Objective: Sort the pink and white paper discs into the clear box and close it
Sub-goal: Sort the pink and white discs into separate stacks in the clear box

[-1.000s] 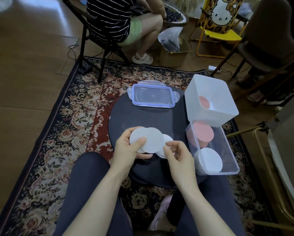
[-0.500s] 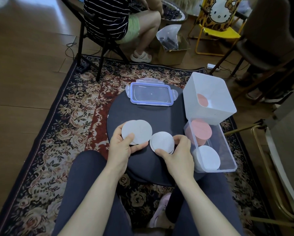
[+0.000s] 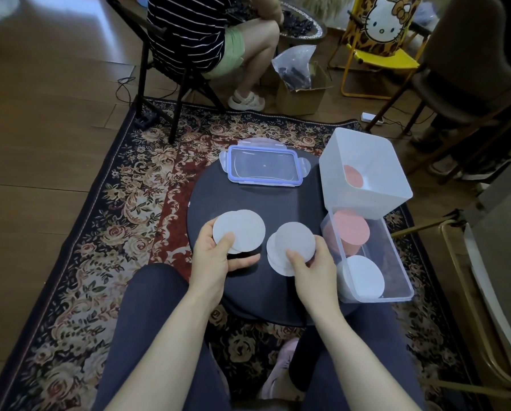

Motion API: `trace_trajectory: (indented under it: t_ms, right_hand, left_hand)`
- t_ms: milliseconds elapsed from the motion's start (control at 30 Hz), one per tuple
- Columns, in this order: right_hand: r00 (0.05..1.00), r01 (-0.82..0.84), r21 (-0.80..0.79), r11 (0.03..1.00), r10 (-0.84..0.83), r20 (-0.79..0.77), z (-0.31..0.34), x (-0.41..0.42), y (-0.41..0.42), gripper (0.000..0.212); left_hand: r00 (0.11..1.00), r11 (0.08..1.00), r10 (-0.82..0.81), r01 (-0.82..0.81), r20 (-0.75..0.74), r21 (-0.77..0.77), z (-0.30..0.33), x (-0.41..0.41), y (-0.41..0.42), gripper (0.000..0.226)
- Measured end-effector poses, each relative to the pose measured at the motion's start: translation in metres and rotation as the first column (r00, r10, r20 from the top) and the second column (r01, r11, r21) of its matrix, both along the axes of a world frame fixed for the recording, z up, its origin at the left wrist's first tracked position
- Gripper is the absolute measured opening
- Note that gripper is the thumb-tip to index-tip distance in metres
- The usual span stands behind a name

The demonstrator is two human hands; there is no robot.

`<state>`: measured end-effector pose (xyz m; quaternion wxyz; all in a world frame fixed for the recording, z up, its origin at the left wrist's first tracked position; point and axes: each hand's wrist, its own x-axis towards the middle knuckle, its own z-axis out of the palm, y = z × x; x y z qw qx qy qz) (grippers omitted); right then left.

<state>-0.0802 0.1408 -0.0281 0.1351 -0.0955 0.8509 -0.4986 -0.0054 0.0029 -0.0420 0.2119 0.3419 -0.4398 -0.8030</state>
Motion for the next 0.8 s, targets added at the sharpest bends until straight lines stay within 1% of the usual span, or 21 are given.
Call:
trace_trajectory:
  t_ms: [33,67,100,167,233,300,367,433,567,667,733,800]
  right_hand:
    - [0.999,0.028,-0.047,0.999,-0.026,0.024,0.001,-0.002,0.000,0.009]
    - [0.998,0.039,-0.096,0.995,-0.033,0.058,0.002,-0.003,0.000,0.007]
    - [0.994,0.029,-0.141,0.990,-0.014,0.105,0.004,-0.003,0.000,0.009]
    - [0.980,-0.059,-0.187,0.981,0.093,0.178,0.005,-0.001,-0.002,0.012]
    - [0.967,-0.164,-0.135,0.977,0.186,0.174,0.002,0.001,-0.004,0.015]
    - [0.964,-0.204,-0.070,0.976,0.213,0.161,-0.002,0.003,-0.006,0.022]
    - [0.967,-0.200,-0.035,0.979,0.203,0.150,-0.002,0.004,-0.009,0.027]
    - [0.974,-0.191,-0.003,0.982,0.190,0.122,0.001,0.005,-0.010,0.027]
    - [0.974,-0.179,-0.005,0.984,0.178,0.138,0.002,0.003,-0.009,0.028]
    - [0.973,-0.188,-0.002,0.982,0.187,0.135,0.002,0.002,-0.007,0.031]
    - [0.975,-0.195,0.009,0.981,0.192,0.111,0.002,0.003,-0.006,0.029]
    - [0.981,-0.168,-0.010,0.986,0.168,0.098,0.002,0.004,-0.007,0.021]
  left_hand:
    - [1.000,1.000,0.006,-0.006,0.003,-0.007,0.000,-0.001,0.000,0.031]
    - [1.000,1.000,0.010,-0.010,0.002,-0.013,-0.001,-0.001,0.001,0.030]
    - [1.000,1.000,0.009,-0.009,-0.003,-0.019,-0.001,-0.002,0.001,0.029]
    - [1.000,0.999,-0.013,0.012,-0.024,-0.037,-0.003,-0.001,0.000,0.026]
    - [0.998,0.997,-0.050,0.048,-0.045,-0.055,-0.003,0.002,0.000,0.025]
    - [0.996,0.996,-0.073,0.069,-0.060,-0.054,-0.004,0.004,-0.001,0.023]
    - [0.994,0.996,-0.085,0.081,-0.072,-0.044,-0.004,0.005,-0.002,0.021]
    - [0.992,0.996,-0.088,0.085,-0.089,-0.039,-0.004,0.005,-0.003,0.021]
    - [0.992,0.997,-0.065,0.061,-0.112,-0.041,-0.004,0.005,-0.001,0.030]
    - [0.991,0.995,-0.084,0.078,-0.102,-0.057,-0.005,0.004,0.001,0.034]
    - [0.992,0.993,-0.093,0.086,-0.088,-0.074,-0.006,0.004,0.001,0.036]
    - [0.991,0.993,-0.094,0.088,-0.090,-0.077,-0.007,0.004,0.000,0.036]
